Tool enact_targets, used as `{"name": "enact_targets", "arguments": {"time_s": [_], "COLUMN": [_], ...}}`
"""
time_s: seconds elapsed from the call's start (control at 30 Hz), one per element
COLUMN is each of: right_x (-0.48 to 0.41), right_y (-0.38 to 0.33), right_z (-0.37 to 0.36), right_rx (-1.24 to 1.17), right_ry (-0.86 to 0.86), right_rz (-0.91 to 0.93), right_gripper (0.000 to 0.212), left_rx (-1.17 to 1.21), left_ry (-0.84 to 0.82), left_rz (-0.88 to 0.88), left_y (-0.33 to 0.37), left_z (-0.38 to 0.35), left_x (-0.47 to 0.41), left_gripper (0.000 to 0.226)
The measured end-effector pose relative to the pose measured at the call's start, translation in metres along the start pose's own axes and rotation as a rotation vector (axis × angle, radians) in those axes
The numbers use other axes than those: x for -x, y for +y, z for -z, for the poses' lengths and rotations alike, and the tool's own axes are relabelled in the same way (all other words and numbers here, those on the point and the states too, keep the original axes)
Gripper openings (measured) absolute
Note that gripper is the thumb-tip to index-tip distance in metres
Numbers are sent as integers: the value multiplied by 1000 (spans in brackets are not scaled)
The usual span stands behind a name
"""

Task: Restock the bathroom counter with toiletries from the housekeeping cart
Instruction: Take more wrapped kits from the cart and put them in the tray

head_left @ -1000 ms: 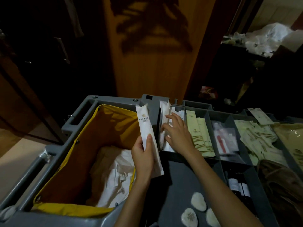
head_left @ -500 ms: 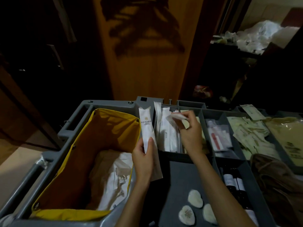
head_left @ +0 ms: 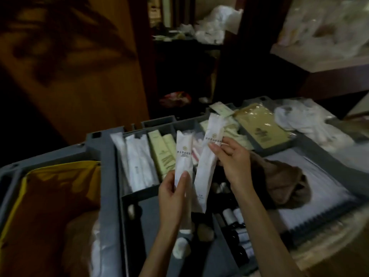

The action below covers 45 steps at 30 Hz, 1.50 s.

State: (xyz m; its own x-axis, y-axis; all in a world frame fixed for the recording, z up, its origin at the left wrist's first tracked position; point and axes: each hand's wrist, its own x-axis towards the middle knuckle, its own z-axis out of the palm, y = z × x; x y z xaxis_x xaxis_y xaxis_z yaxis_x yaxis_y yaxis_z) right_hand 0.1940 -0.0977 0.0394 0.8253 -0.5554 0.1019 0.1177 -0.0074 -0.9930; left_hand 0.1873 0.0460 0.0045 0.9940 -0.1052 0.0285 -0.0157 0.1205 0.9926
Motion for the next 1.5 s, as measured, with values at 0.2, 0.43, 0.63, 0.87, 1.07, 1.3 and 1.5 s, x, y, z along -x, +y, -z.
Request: {"name": "enact_targets", "arguments": {"time_s": [0.2,0.43,0.63,0.87,1.07,1.3,1.5], "right_x": [27,66,77,67,55,55,61], "right_y": [4,-4,4,14,15,13,13], "right_z": [83,132,134,102,94,101,136], "right_rx": [75,79,78,12,-102,-114,-37], "right_ry": [182,313,359,238,161,296,395], "right_rz": [-134,-179,-214,-253,-279,-246,-232], "right_gripper": [4,4,3,8,24,17,10], "left_rx": [10,-37,-70,-80,-72,-115,-151], "left_ry": [-198,-450,-548,-494,-544,-660,-750], "left_rz": [134,250,259,296,362,454,444], "left_y": [-7,-5,-7,-10,-11,-17,-18], "left_z": [-63,-104,-103,-75,-65,-70,-99], "left_x": [29,54,55,38,23,20,38], "left_gripper": [14,9,9,12,12,25,40]}}
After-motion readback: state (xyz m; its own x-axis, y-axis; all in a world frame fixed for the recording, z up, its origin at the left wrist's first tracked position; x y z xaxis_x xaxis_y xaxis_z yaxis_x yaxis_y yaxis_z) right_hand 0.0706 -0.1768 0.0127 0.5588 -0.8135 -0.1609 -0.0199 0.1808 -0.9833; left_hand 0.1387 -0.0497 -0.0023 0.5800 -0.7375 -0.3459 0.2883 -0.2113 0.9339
